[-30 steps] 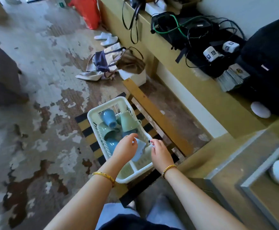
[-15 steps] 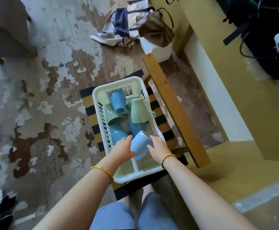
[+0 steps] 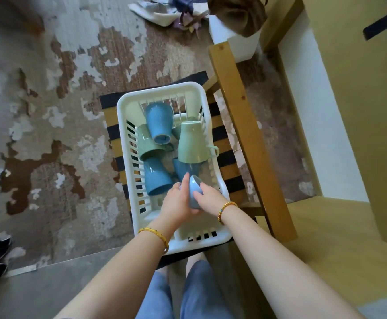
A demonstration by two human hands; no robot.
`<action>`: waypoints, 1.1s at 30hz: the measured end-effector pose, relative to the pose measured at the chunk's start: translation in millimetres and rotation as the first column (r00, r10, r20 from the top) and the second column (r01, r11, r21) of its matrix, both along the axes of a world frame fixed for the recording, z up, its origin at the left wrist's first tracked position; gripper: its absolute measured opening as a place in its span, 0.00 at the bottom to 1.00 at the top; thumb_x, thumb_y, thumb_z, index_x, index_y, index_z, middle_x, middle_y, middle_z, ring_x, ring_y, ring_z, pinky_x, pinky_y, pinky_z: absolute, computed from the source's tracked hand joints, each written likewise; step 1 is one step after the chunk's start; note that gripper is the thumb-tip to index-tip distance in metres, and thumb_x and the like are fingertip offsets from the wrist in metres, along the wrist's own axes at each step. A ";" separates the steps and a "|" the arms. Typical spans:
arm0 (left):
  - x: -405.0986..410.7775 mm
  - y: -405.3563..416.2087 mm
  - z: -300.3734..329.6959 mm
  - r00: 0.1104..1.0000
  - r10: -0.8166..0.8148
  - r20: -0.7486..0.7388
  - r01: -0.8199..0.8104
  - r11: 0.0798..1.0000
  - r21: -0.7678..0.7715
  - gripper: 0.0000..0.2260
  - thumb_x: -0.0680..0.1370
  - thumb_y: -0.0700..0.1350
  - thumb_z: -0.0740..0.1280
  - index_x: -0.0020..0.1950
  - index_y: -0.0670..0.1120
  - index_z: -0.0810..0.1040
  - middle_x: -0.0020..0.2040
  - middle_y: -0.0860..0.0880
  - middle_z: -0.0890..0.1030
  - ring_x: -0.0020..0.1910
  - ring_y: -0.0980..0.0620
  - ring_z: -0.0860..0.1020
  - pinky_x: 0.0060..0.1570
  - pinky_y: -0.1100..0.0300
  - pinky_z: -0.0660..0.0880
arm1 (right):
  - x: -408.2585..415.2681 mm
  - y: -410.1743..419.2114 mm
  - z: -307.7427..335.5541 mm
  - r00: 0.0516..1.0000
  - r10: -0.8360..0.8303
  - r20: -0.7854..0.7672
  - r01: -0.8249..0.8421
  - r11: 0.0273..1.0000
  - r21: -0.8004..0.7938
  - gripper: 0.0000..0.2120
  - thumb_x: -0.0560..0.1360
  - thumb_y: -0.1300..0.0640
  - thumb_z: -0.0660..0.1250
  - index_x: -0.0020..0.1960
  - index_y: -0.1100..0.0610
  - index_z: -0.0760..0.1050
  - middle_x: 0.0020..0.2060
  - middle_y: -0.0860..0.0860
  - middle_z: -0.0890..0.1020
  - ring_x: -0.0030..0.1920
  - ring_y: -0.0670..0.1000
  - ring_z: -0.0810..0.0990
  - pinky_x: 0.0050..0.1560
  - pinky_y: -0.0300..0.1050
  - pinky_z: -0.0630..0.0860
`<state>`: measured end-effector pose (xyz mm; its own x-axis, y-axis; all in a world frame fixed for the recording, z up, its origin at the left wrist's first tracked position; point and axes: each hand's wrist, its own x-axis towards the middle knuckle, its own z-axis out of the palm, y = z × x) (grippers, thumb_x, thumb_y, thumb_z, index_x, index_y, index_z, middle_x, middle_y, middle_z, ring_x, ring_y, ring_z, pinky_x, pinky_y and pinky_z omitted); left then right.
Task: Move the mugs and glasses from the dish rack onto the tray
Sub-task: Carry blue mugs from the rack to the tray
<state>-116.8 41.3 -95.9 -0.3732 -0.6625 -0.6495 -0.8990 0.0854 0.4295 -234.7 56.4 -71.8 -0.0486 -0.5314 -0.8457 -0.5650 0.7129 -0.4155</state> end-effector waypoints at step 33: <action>25.0 -40.1 209.3 0.733 0.442 -0.517 -0.053 0.795 0.605 0.28 0.70 0.48 0.74 0.66 0.48 0.64 0.58 0.42 0.76 0.54 0.45 0.78 0.46 0.49 0.80 | 16.5 75.5 191.0 0.615 -0.731 0.295 0.786 0.541 -0.300 0.13 0.81 0.53 0.53 0.54 0.57 0.73 0.47 0.53 0.76 0.50 0.52 0.76 0.47 0.44 0.73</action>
<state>-91.8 1.2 113.4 -0.6787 -0.4215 -0.6014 -0.3722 -0.5085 0.7764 -218.1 131.9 119.2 -0.4981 -0.6036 -0.6226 0.1880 0.6257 -0.7571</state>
